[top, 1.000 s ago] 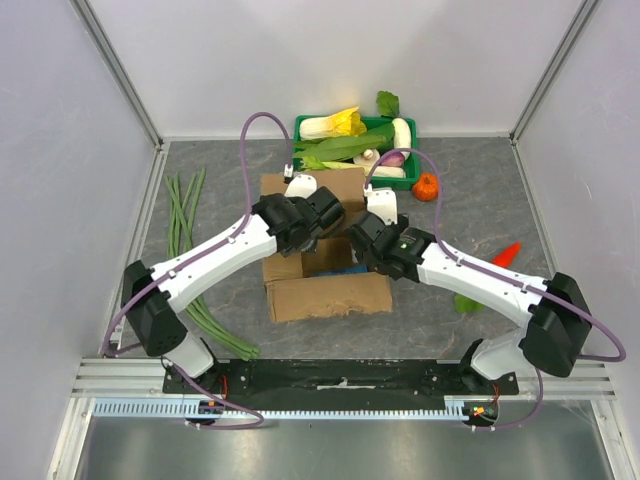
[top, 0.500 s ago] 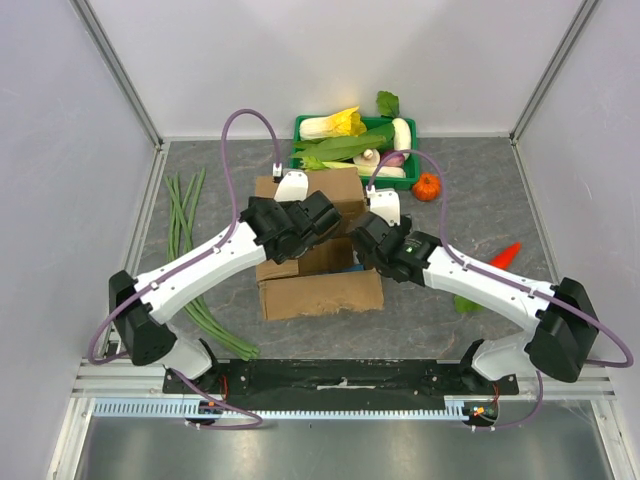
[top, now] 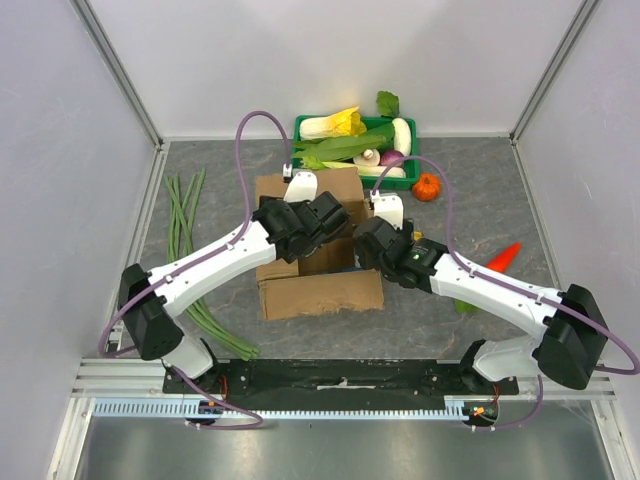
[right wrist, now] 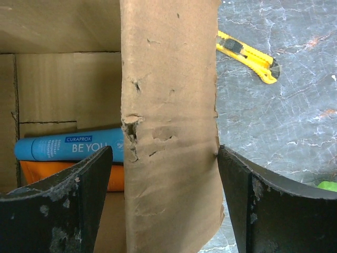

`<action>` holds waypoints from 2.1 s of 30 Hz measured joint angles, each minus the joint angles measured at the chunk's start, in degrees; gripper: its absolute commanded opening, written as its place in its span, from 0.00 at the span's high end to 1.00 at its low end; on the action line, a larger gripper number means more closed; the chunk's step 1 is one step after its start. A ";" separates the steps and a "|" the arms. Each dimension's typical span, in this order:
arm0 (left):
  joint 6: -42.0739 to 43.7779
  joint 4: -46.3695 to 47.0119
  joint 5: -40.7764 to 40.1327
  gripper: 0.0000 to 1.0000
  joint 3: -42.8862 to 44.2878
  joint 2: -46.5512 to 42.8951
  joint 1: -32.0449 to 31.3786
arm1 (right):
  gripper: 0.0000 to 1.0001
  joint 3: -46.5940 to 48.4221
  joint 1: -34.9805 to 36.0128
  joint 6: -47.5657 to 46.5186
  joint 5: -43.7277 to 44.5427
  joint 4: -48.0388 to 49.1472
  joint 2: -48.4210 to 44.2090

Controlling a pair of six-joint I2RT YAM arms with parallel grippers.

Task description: Unpack the express box

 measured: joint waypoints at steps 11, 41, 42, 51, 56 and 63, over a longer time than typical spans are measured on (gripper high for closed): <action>-8.15 -8.92 -6.21 0.05 0.76 6.88 0.02 | 0.15 -0.42 -1.60 -0.20 -1.86 1.57 -0.02; -3.67 7.93 -4.31 0.09 -26.03 -37.29 13.07 | 0.18 0.59 -4.68 -1.46 -4.46 2.43 1.20; -3.30 8.11 -3.69 0.09 -26.27 -37.11 14.12 | 0.18 0.70 -4.68 -1.51 -4.52 2.43 1.31; -1.55 9.25 4.70 0.10 -29.14 -30.51 23.65 | 0.18 1.01 -4.68 -1.66 -4.83 2.43 1.73; -0.22 10.62 8.02 0.25 -29.29 -29.38 24.76 | 0.18 1.20 -4.68 -1.66 -5.01 2.43 1.97; 1.62 16.13 14.56 0.61 -29.27 -31.61 24.92 | 0.18 1.60 -4.68 -1.66 -5.03 2.45 2.40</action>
